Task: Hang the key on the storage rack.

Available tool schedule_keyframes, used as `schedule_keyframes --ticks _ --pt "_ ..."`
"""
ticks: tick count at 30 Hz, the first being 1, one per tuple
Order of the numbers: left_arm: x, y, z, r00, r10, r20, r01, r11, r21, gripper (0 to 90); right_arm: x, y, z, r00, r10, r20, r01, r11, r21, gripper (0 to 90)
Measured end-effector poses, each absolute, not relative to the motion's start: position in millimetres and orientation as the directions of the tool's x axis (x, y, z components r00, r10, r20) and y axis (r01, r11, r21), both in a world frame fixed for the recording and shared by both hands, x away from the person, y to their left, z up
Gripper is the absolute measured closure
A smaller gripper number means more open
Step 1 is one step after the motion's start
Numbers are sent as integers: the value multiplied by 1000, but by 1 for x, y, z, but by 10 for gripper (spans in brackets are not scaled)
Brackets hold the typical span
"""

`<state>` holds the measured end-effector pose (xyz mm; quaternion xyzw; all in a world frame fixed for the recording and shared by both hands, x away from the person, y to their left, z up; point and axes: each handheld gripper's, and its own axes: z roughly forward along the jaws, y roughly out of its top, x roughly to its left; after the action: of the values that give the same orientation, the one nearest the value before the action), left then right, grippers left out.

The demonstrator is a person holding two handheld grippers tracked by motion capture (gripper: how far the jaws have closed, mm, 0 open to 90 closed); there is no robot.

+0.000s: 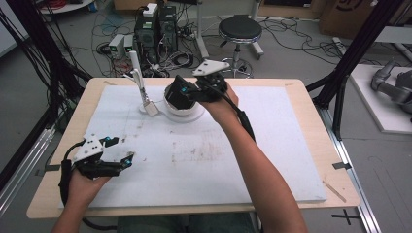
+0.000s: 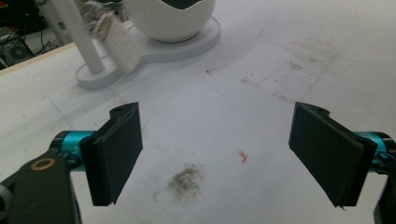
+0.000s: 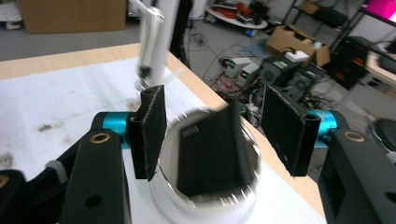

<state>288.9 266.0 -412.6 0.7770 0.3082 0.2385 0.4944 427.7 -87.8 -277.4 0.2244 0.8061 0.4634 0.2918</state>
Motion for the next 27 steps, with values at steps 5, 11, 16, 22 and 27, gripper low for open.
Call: schedule_keyframes --ticks 5,11,16,22,27 --pt "301 255 -412 709 702 66 236 -324 916 175 417 -133 -292 -693 690 -211 167 439 883 341" --pt "312 245 -411 719 692 63 225 -318 921 175 401 -187 -314 -637 752 -172 221 392 893 293" --pt "318 243 -410 718 693 57 222 -305 926 175 383 -224 -333 -598 792 -126 252 334 908 263" --pt "320 245 -410 708 705 53 221 -291 931 175 367 -253 -354 -563 822 -79 291 288 912 240" --pt "321 247 -410 699 714 45 225 -278 934 175 357 -263 -372 -546 836 -41 312 249 917 229"
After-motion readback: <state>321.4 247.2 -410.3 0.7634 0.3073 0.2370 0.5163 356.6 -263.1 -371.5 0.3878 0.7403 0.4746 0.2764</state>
